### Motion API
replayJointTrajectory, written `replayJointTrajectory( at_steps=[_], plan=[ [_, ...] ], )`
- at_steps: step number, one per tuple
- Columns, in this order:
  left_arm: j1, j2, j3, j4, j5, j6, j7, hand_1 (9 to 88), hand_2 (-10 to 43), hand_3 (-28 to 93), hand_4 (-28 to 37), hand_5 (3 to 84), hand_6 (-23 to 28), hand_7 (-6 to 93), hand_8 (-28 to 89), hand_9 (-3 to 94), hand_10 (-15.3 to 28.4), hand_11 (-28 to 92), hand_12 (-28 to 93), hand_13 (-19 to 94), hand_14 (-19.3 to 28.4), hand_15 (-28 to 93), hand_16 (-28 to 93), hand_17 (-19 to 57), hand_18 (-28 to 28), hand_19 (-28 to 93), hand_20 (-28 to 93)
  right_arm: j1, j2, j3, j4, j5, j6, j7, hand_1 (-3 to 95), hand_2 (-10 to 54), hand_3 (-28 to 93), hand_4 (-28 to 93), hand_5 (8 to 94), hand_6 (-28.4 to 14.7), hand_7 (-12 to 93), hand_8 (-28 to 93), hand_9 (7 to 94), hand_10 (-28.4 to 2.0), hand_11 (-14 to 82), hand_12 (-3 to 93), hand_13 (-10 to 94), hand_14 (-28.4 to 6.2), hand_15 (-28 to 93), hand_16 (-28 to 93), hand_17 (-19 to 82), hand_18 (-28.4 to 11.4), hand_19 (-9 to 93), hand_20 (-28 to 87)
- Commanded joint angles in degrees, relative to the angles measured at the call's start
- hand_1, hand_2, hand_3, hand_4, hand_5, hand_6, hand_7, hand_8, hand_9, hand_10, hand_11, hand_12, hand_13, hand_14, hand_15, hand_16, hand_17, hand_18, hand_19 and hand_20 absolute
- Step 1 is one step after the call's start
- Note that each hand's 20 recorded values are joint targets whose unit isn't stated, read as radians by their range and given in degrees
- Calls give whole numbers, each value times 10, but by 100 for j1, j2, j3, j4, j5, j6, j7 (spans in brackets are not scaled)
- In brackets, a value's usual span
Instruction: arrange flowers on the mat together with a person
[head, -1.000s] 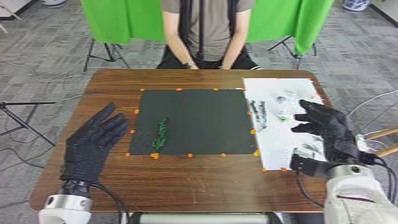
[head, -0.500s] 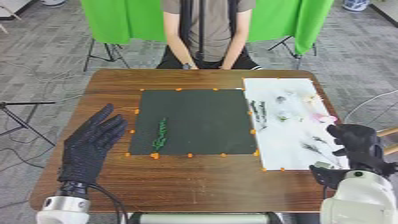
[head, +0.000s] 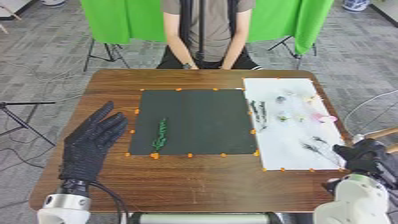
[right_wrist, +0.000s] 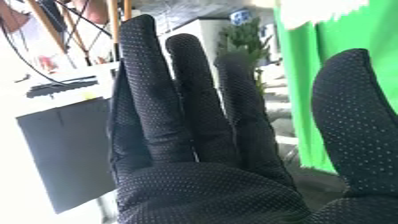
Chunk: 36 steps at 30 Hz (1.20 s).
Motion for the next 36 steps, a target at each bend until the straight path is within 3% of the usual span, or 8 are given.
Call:
replayJointTrajectory(
  at_steps=[1, 11, 18, 20, 27, 34, 35, 36],
  plan=[
    [21, -106, -17, 5, 16, -14, -122, 235, 82, 781, -248, 376, 98, 109, -100, 333, 201, 198, 76, 249, 203, 265, -72, -90, 196, 500, 10, 263, 66, -188, 321, -92, -566, -94, 266, -21, 780, -273, 555, -43, 120, -132, 647, -175, 152, 108, 609, -168, 389, 87, 155, -199, 670, 43],
    [-40, -137, -16, 12, 50, -36, -169, 234, 82, 782, -249, 377, 100, 111, -99, 335, 203, 202, 79, 249, 204, 266, -72, -90, 197, 503, 12, 517, 110, -326, 588, 60, -1165, -197, 271, -27, 784, -277, 538, -40, 117, -131, 632, -171, 143, 108, 604, -166, 379, 93, 147, -197, 668, 35],
    [-75, -176, -38, 4, 52, -57, -245, 235, 82, 782, -249, 378, 100, 114, -100, 336, 204, 203, 80, 249, 204, 266, -72, -91, 197, 503, 12, 723, 147, -540, 793, -33, -1700, -199, 300, -42, 777, -279, 609, -22, 117, -134, 668, -155, 143, 109, 611, -161, 366, 94, 146, -191, 660, 37],
    [-57, -153, -36, -3, 51, -12, -198, 235, 81, 782, -249, 378, 101, 114, -100, 336, 204, 203, 79, 249, 204, 267, -72, -91, 197, 504, 12, 801, 149, -582, 868, -76, -1764, -229, 314, -49, 775, -281, 639, -18, 118, -135, 683, -154, 142, 109, 620, -157, 361, 97, 148, -187, 657, 40],
    [-79, -195, -47, 10, 46, -65, -266, 234, 82, 783, -249, 379, 102, 113, -101, 336, 204, 206, 80, 249, 204, 266, -71, -91, 197, 504, 12, 920, 224, -745, 1030, -300, -1777, -146, 399, -82, 753, -281, 754, 2, 124, -98, 767, -145, 147, 120, 660, -136, 342, 110, 167, -172, 663, 45],
    [-74, -213, -69, 3, 72, -45, -273, 234, 82, 782, -249, 378, 102, 114, -100, 336, 204, 206, 80, 249, 204, 265, -71, -91, 198, 505, 11, 977, 310, -866, 1111, -624, -1443, -92, 488, -95, 674, -283, 875, 12, 150, -10, 866, -123, 190, 146, 712, -108, 340, 128, 187, -166, 673, 42],
    [-52, -181, -64, -2, 45, -25, -226, 235, 82, 782, -249, 378, 102, 115, -100, 336, 205, 206, 79, 249, 205, 265, -71, -91, 198, 505, 11, 999, 324, -880, 1130, -648, -1351, -105, 493, -95, 673, -283, 886, 12, 150, -1, 876, -121, 195, 150, 719, -105, 339, 130, 190, -164, 674, 41],
    [-59, -213, -88, -5, 60, -50, -278, 235, 82, 782, -249, 378, 102, 115, -100, 337, 205, 206, 80, 249, 205, 265, -71, -91, 197, 505, 11, 990, 338, -877, 1121, -650, -1271, -106, 495, -95, 671, -283, 889, 12, 151, 2, 882, -119, 198, 151, 722, -103, 339, 131, 191, -164, 676, 41]
  ],
)
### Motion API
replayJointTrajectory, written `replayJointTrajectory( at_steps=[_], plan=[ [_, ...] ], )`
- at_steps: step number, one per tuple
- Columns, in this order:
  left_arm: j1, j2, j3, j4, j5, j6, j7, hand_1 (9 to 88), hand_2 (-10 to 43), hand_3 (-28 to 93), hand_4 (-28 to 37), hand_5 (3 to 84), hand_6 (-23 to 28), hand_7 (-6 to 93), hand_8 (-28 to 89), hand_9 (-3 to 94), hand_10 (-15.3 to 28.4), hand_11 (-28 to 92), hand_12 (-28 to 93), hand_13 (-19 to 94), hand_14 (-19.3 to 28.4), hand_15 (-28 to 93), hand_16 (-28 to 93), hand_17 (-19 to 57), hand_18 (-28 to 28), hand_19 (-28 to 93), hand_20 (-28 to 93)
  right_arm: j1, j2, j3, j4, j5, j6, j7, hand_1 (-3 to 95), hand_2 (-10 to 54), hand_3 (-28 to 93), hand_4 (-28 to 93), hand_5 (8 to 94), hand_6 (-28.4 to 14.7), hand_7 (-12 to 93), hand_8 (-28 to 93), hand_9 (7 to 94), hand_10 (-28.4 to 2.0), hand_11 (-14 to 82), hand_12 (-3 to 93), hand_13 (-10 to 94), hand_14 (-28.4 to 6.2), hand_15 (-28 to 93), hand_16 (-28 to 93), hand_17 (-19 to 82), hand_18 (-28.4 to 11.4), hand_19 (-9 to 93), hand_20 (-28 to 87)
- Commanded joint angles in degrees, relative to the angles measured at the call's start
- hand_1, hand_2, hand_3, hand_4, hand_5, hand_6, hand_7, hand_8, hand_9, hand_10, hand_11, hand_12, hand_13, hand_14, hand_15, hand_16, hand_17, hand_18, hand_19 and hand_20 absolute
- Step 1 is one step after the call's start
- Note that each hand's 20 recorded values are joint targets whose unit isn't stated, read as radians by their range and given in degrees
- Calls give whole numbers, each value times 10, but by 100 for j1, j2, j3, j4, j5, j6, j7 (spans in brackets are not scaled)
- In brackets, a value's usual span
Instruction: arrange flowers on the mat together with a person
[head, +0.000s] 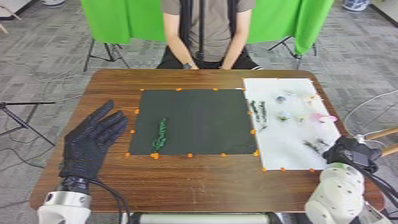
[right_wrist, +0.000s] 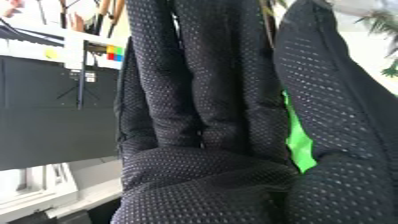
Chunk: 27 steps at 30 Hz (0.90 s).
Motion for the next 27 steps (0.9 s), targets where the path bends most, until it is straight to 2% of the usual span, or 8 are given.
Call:
replayJointTrajectory(
  at_steps=[1, 6, 9, 14, 18, 20, 22, 27],
  plan=[
    [62, -60, -54, -12, 33, -27, -74, 235, 82, 782, -249, 378, 102, 114, -101, 337, 205, 206, 80, 249, 205, 266, -71, -91, 198, 505, 11, -17, 121, -151, 122, -366, 483, 44, 500, -95, 665, -283, 896, 15, 152, 1, 886, -118, 200, 151, 729, -99, 339, 132, 192, -164, 676, 40],
    [74, -64, -70, -33, 48, -26, -97, 235, 82, 781, -249, 379, 102, 115, -101, 336, 205, 205, 80, 248, 206, 268, -71, -92, 198, 505, 11, 88, 222, -281, 74, -750, 802, 265, 509, -95, 668, -283, 911, 16, 160, 9, 904, -114, 210, 152, 748, -90, 339, 136, 199, -162, 678, 36],
    [87, -48, -143, -56, 55, -53, -128, 235, 83, 781, -248, 379, 102, 115, -101, 336, 205, 205, 80, 248, 208, 268, -71, -92, 198, 505, 11, 232, 227, -361, -91, -884, 920, 311, 511, -95, 679, -283, 918, 15, 161, 11, 913, -115, 210, 154, 759, -91, 339, 137, 205, -163, 683, 34],
    [160, 56, -226, -128, 25, 35, 32, 235, 83, 780, -249, 379, 103, 115, -101, 336, 205, 205, 80, 247, 208, 268, -71, -92, 198, 505, 11, 568, 161, -541, -490, -957, 968, 97, 513, -95, 683, -283, 921, 13, 159, 15, 920, -118, 206, 158, 764, -96, 341, 140, 206, -166, 687, 30],
    [262, 229, -224, -185, -61, 281, 345, 235, 83, 781, -249, 379, 102, 116, -101, 336, 205, 205, 81, 248, 208, 268, -71, -92, 198, 505, 11, 1229, -10, -1126, -689, -769, 1024, -324, 511, -95, 688, -283, 922, 11, 157, 17, 922, -121, 206, 158, 764, -98, 341, 141, 206, -168, 689, 25],
    [277, 218, -254, -209, -48, 302, 312, 235, 82, 781, -249, 380, 103, 116, -101, 337, 205, 206, 81, 250, 211, 273, -70, -92, 199, 507, 12, 1672, -210, -1513, -616, -651, 1038, -641, 509, -95, 693, -283, 921, 10, 159, 19, 924, -123, 206, 158, 766, -100, 341, 141, 206, -171, 691, 24],
    [273, 250, -257, -219, -58, 322, 350, 236, 83, 781, -249, 380, 103, 117, -101, 339, 206, 209, 82, 252, 214, 277, -70, -91, 201, 509, 12, 2071, -504, -1843, -449, -521, 915, -1008, 508, -95, 698, -283, 923, 9, 159, 18, 925, -123, 207, 158, 767, -103, 342, 142, 206, -172, 692, 22],
    [159, 420, -230, -251, -50, 377, 486, 236, 82, 783, -250, 381, 104, 121, -101, 340, 207, 211, 81, 253, 215, 283, -72, -91, 203, 512, 13, 2725, -1253, -2445, -4, -238, 583, -1901, 508, -95, 698, -283, 928, 9, 163, 19, 932, -123, 210, 160, 771, -104, 343, 141, 208, -172, 695, 16]
  ],
)
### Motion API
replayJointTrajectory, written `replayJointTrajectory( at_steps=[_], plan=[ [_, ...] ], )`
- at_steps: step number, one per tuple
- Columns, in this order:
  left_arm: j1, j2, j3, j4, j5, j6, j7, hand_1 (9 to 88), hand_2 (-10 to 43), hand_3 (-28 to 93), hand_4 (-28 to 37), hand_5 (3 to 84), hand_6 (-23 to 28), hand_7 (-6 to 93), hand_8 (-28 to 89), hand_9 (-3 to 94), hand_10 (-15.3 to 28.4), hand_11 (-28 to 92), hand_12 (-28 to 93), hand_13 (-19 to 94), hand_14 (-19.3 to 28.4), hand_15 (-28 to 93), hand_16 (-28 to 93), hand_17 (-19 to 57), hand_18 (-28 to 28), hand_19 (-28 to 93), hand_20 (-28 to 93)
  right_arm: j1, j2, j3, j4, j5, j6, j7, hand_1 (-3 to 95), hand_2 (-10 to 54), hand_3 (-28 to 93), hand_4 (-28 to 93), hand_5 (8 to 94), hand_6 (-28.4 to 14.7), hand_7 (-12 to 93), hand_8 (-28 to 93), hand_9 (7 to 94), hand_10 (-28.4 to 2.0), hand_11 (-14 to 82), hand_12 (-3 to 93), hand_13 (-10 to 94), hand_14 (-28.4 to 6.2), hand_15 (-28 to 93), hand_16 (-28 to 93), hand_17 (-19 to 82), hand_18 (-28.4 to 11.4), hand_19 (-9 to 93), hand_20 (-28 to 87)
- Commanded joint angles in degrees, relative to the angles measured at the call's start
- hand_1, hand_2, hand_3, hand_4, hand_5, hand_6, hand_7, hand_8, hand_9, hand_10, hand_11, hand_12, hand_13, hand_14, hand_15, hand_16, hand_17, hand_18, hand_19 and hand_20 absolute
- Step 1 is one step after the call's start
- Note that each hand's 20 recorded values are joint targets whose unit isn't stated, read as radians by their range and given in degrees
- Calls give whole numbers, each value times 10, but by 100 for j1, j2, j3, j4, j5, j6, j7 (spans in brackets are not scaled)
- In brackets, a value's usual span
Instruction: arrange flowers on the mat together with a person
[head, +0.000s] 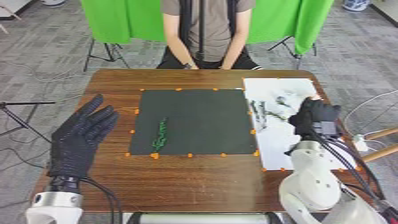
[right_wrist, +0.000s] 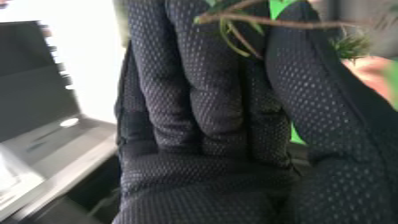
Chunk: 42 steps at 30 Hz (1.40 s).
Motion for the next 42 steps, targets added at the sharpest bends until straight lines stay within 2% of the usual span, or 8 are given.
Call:
replayJointTrajectory(
  at_steps=[1, 6, 17, 21, 32, 33, 36, 42],
  plan=[
    [-81, 180, -20, -66, -2, 114, 48, 237, 82, 783, -250, 381, 104, 121, -102, 340, 207, 212, 81, 253, 215, 284, -72, -91, 203, 512, 13, 1242, -1388, -873, 531, 428, -400, -1382, 507, -95, 698, -283, 929, 9, 163, 19, 936, -124, 214, 162, 771, -105, 343, 141, 208, -173, 696, 12],
    [-253, 182, -15, -45, 80, -9, -131, 237, 83, 784, -250, 382, 104, 121, -102, 342, 207, 214, 82, 255, 217, 289, -74, -90, 204, 514, 13, 1287, -2043, -1053, 894, 348, -1075, -1931, 502, -95, 695, -283, 930, 11, 166, 22, 937, -124, 224, 160, 773, -105, 342, 141, 209, -173, 699, 9],
    [-263, 269, 22, -28, 37, -32, -7, 238, 83, 784, -250, 387, 107, 119, -101, 346, 207, 218, 80, 260, 218, 293, -77, -89, 206, 517, 13, 1871, -2294, -1824, 1878, 82, -1510, -1940, 488, -95, 691, -283, 935, 13, 173, 23, 937, -126, 239, 153, 777, -106, 342, 142, 209, -174, 702, 4],
    [-380, -143, -39, 23, 281, -350, -317, 238, 83, 784, -249, 388, 108, 118, -101, 347, 208, 218, 80, 260, 218, 293, -77, -89, 206, 517, 12, 1965, -2390, -1956, 2106, -171, -1878, -1981, 484, -95, 686, -283, 937, 11, 188, 18, 937, -128, 251, 151, 778, -108, 344, 142, 209, -174, 704, 2],
    [-540, 18, 33, 43, 246, -352, -226, 237, 82, 784, -249, 390, 109, 116, -100, 347, 208, 218, 80, 261, 219, 293, -77, -89, 206, 518, 11, 2199, -2559, -2272, 2315, 111, -2667, -1700, 445, -95, 707, -283, 937, 18, 250, -28, 937, -135, 306, 135, 795, -113, 351, 143, 210, -177, 715, -3],
    [-504, 84, 51, 28, 214, -289, -118, 237, 82, 784, -249, 390, 108, 116, -100, 347, 208, 218, 80, 261, 219, 293, -77, -89, 207, 518, 11, 2132, -2642, -2199, 2307, 14, -2690, -1828, 441, -95, 711, -283, 937, 18, 257, -36, 937, -135, 311, 133, 797, -113, 351, 143, 210, -178, 716, -4],
    [-528, 5, 25, 20, 272, -355, -204, 237, 82, 785, -249, 390, 108, 116, -100, 347, 208, 219, 80, 261, 218, 293, -77, -89, 207, 518, 11, 2079, -2698, -2209, 2283, -179, -2690, -1977, 428, -95, 723, -283, 937, 20, 277, -60, 937, -136, 324, 128, 801, -115, 352, 143, 210, -180, 719, -6],
    [-537, 135, 37, 24, 205, -302, -132, 238, 82, 784, -249, 390, 109, 117, -100, 347, 208, 218, 80, 261, 218, 292, -77, -89, 207, 518, 11, 2137, -2726, -2260, 2212, -44, -2869, -1887, 403, -95, 744, -283, 937, 22, 308, -126, 937, -138, 338, 124, 807, -116, 354, 142, 212, -182, 727, -12]
  ],
)
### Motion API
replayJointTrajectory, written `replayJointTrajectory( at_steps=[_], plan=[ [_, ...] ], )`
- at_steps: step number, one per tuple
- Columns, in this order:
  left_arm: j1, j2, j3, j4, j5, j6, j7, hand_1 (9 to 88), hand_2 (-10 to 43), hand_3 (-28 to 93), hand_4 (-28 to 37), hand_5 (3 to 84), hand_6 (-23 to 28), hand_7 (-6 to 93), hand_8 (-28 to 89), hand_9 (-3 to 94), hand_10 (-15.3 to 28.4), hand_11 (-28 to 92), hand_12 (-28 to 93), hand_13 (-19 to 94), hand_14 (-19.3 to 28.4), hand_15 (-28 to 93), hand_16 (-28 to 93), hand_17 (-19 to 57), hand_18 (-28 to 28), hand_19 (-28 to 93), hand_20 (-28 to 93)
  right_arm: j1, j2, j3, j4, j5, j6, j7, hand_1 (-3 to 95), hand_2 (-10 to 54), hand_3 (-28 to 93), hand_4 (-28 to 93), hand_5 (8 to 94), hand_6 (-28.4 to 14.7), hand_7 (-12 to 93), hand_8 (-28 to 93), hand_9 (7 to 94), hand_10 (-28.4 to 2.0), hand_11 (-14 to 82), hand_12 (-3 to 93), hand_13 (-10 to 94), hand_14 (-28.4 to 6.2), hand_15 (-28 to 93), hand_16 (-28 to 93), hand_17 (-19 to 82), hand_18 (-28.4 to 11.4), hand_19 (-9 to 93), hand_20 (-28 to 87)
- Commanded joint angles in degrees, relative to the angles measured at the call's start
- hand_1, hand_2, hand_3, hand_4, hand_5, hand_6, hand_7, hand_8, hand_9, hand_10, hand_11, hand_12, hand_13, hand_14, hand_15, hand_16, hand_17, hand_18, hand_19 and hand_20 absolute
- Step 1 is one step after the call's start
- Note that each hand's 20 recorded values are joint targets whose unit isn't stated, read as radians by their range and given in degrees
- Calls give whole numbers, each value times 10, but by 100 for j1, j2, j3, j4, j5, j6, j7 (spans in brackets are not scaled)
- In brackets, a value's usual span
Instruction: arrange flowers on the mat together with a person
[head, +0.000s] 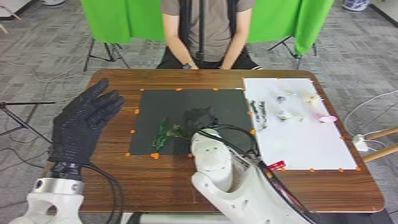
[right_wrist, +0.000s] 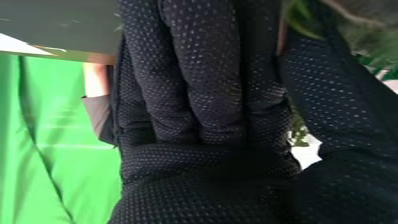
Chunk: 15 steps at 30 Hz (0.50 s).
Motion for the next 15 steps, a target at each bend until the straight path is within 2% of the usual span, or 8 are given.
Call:
replayJointTrajectory(
  at_steps=[1, 4, 6, 11, 15],
  plan=[
    [19, 73, 0, 5, -28, 20, 22, 238, 82, 785, -249, 390, 109, 117, -100, 347, 208, 218, 80, 261, 218, 292, -77, -89, 207, 518, 10, -18, -171, -74, -128, -114, -170, -42, 401, -95, 745, -283, 937, 22, 309, -133, 937, -138, 337, 123, 806, -117, 354, 143, 211, -182, 727, -13],
    [35, 154, 15, 7, -56, 50, 95, 238, 83, 784, -248, 391, 109, 116, -100, 347, 209, 217, 80, 261, 219, 292, -77, -89, 207, 519, 10, 54, -168, -102, -60, -219, -11, 0, 386, -93, 748, -283, 937, 23, 317, -183, 937, -139, 333, 124, 805, -118, 355, 142, 210, -183, 729, -16],
    [6, 173, 25, 21, -74, 42, 86, 238, 83, 784, -248, 391, 109, 116, -100, 347, 209, 217, 80, 261, 219, 292, -77, -89, 207, 519, 10, 194, -107, -179, -70, 46, -4, 236, 377, -87, 744, -283, 937, 21, 310, -187, 937, -140, 326, 124, 803, -119, 356, 142, 210, -183, 729, -18],
    [93, 381, -29, -17, -155, 171, 314, 238, 83, 785, -247, 392, 110, 116, -100, 347, 208, 218, 81, 261, 218, 292, -77, -89, 207, 519, 10, 304, -80, -162, -216, 82, 43, 302, 354, -78, 737, -283, 937, 19, 295, -184, 937, -142, 315, 127, 801, -122, 359, 141, 208, -185, 733, -20],
    [89, 487, -30, -18, -196, 215, 402, 238, 84, 784, -246, 393, 110, 116, -100, 347, 208, 218, 81, 262, 218, 293, -77, -89, 206, 519, 10, 307, -90, -107, -331, 50, -69, 276, 343, -74, 728, -282, 937, 16, 290, -182, 937, -145, 312, 128, 800, -124, 363, 140, 208, -188, 737, -21]
  ],
)
